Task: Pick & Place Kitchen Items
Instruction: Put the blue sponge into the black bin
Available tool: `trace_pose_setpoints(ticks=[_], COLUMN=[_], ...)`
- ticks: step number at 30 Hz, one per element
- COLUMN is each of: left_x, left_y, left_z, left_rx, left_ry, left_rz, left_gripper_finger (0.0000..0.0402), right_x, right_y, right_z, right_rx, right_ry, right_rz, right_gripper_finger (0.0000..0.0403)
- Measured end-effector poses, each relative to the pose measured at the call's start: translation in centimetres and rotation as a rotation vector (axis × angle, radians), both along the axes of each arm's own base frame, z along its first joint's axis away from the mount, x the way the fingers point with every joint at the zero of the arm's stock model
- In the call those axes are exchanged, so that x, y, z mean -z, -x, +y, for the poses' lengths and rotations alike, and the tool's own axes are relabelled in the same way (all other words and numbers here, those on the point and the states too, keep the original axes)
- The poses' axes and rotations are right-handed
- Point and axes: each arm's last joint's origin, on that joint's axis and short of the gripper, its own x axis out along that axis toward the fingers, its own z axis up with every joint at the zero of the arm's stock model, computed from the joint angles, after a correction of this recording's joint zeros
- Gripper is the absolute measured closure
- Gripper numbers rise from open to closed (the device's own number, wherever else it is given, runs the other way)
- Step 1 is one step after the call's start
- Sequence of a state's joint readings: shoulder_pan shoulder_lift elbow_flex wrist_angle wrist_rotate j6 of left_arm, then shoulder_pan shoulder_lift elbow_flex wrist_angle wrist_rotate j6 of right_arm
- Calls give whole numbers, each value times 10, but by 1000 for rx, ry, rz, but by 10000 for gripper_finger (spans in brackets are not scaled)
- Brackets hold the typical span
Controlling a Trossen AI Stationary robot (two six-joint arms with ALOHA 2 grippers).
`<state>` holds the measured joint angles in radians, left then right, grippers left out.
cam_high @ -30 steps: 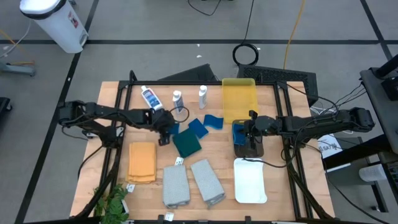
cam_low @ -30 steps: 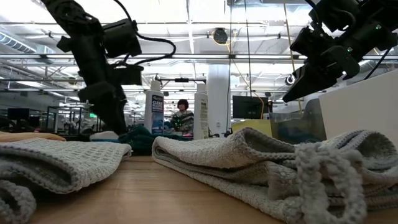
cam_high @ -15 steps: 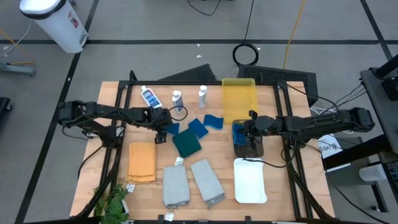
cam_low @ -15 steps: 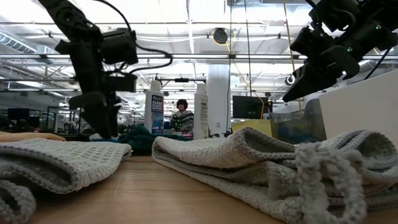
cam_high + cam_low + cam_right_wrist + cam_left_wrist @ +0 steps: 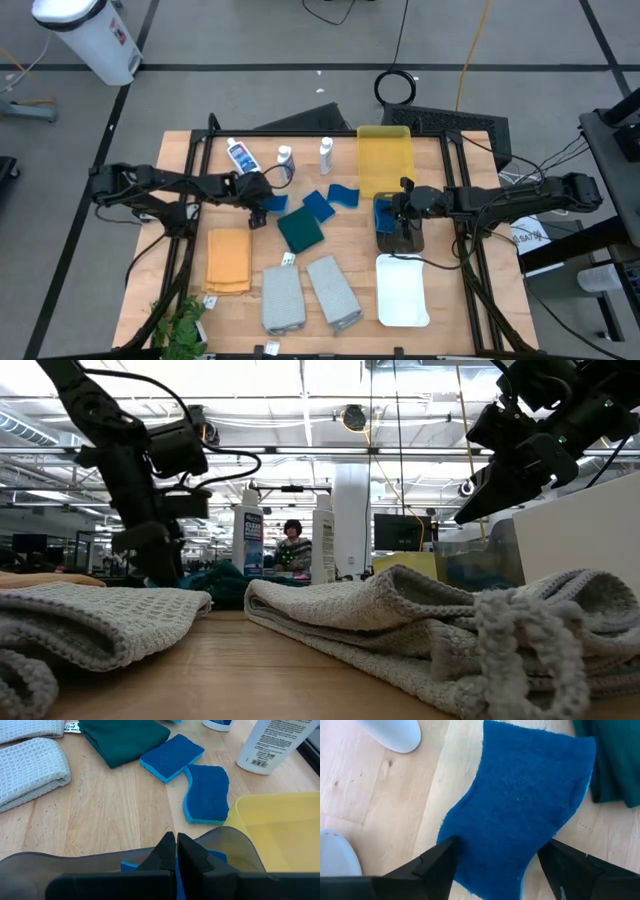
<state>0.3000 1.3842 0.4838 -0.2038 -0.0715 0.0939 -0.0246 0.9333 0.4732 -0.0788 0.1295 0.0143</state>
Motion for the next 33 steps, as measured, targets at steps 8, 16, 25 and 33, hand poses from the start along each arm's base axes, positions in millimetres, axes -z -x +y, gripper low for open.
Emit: trace_pose_setpoints(ticks=[8, 16, 25, 33], left_x=[3, -15, -60, -77], left_y=[2, -3, -30, -55], left_z=[0, -1, -30, -60], left_rx=[-36, -95, -33, 17], left_ry=[-2, -98, -348, -274], left_rz=[-6, -30, -239, -479], left_gripper_finger=[266, 388, 390, 391], right_x=[0, 0, -8, -11], right_y=[0, 0, -5, -10], right_z=[0, 0, 0, 3], right_rx=[0, 0, -1, -25], right_ry=[0, 0, 2, 11], right_rz=[0, 0, -102, -329], right_gripper_finger=[403, 403, 403, 394])
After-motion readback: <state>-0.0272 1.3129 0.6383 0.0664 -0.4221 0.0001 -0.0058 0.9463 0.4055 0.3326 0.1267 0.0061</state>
